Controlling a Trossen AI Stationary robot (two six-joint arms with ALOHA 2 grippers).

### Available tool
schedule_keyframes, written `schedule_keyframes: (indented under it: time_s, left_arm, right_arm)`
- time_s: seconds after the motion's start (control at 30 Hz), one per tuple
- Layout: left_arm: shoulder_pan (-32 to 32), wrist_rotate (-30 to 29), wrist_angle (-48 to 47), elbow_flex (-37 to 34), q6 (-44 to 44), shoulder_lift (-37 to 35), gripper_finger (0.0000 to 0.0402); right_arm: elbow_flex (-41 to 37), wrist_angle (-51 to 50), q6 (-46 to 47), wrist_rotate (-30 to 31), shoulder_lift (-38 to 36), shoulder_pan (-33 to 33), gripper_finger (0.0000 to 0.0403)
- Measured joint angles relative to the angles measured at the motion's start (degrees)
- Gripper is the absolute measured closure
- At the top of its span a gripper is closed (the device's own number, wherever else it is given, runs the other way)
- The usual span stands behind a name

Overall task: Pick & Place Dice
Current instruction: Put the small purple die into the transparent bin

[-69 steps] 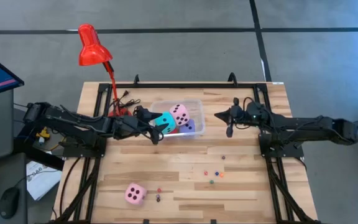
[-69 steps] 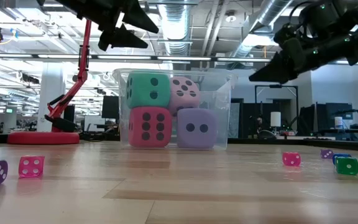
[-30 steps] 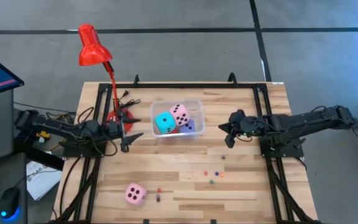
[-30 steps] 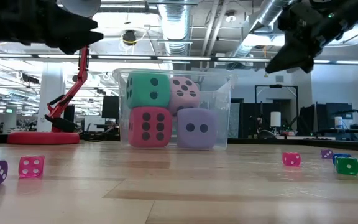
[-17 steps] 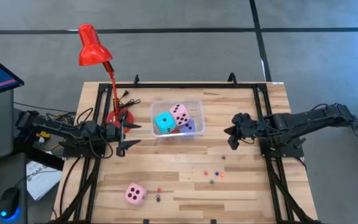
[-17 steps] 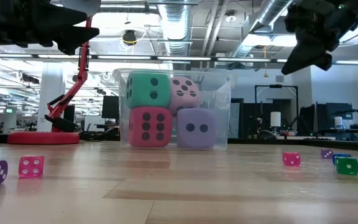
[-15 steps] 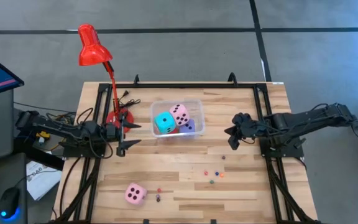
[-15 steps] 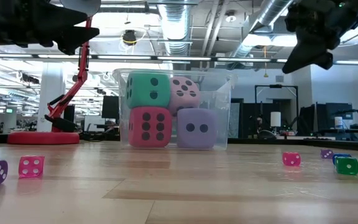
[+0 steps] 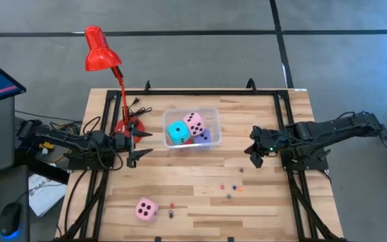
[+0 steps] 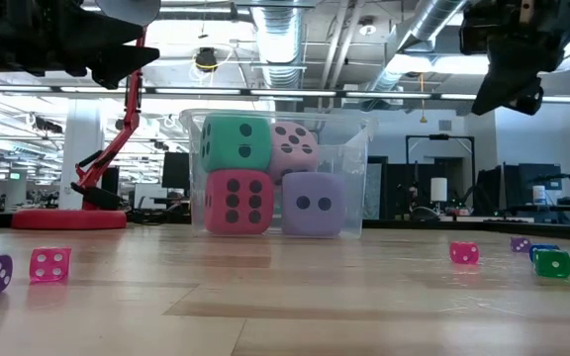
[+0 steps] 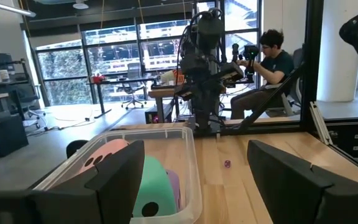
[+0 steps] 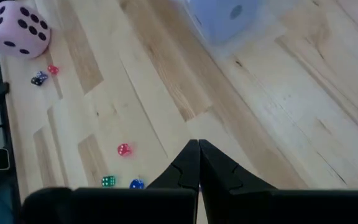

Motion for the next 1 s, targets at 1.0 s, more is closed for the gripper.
schedule_keyframes:
  time_s: [1.0]
  left_arm:
    - [0.0, -0.1, -0.2, 0.0, -0.1, 0.0, 0.0128]
  right_arm:
    - [0.0, 0.5, -8.5, 2.6, 5.8, -2.6, 0.0243]
